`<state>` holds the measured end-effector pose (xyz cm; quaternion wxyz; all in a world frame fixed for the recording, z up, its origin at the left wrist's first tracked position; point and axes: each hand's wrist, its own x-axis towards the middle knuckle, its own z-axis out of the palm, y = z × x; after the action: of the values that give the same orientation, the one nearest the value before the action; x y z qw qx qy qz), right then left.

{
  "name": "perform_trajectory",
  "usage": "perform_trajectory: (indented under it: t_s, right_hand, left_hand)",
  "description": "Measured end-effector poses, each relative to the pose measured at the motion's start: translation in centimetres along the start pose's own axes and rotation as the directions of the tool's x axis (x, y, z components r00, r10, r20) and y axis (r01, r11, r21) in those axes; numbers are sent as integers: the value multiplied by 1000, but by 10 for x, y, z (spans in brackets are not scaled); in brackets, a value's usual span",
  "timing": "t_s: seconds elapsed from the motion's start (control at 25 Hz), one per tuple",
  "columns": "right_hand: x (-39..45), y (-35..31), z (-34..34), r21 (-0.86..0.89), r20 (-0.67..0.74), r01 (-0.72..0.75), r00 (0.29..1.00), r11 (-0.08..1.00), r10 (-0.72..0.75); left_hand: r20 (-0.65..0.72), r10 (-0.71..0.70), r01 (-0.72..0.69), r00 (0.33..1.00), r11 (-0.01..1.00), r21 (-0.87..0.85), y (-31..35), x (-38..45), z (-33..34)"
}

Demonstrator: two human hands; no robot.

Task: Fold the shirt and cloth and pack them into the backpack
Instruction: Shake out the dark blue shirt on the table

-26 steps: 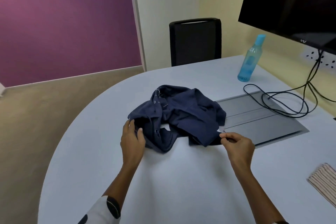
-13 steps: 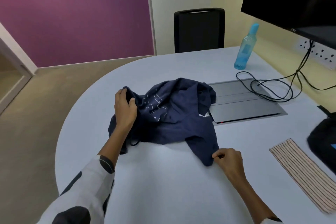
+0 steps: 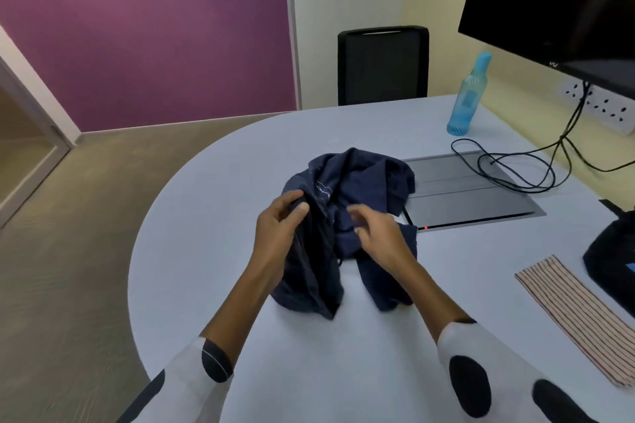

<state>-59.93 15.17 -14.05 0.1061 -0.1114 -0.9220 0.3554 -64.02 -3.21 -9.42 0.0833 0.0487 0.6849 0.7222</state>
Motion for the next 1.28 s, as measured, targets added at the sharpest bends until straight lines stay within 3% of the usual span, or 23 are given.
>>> perform_trajectory:
  t_s: [0.08, 0.16, 0.24, 0.32, 0.44, 0.6, 0.72, 0.8, 0.96, 1.12, 1.28]
  right_hand:
    - [23, -42, -3, -232, 100, 236, 971, 944, -218]
    - [36, -75, -2, -485, 315, 453, 889, 748, -334]
    - [43, -84, 9, -595, 477, 582, 811, 554, -340]
    - [43, -79, 19, -558, 498, 576, 808, 598, -314]
    - [40, -64, 26, -481, 410, 485, 861, 730, -301]
    - [40, -84, 15, -499, 133, 287, 958, 817, -255]
    - [42, -110, 1, -447, -69, 232, 954, 864, -292]
    - [43, -130, -11, -398, -172, 195, 944, 896, -282]
    - [53, -164, -44, -186, -381, 179, 893, 966, -239]
    - [62, -157, -75, 28, -463, 144, 879, 989, -114]
    - [52, -119, -71, 210, -414, -32, 903, 977, 118]
  left_hand:
    - [51, -20, 21, 998, 999, -25, -6, -12, -12]
    - [111, -32, 35, 993, 999, -24, -11, -21, -23]
    - [153, -69, 74, 986, 997, -26, -14, -26, -34]
    - [197, -110, 114, 974, 993, -10, -18, -26, -47]
    - [201, -134, 128, 970, 991, 47, -23, -19, -68]
    - [-97, -99, 117, 990, 970, 212, -37, -5, -79]
    - [14, -103, 93, 995, 940, 328, -43, -6, -74]
    - [69, -34, -4, 997, 873, 487, -41, -7, -63]
    - [65, 31, -66, 997, 746, 662, -17, -2, -46]
    - [90, 170, -188, 981, 747, 638, 18, 18, -56]
    - [-5, 243, -170, 970, 695, 699, 28, 42, -61]
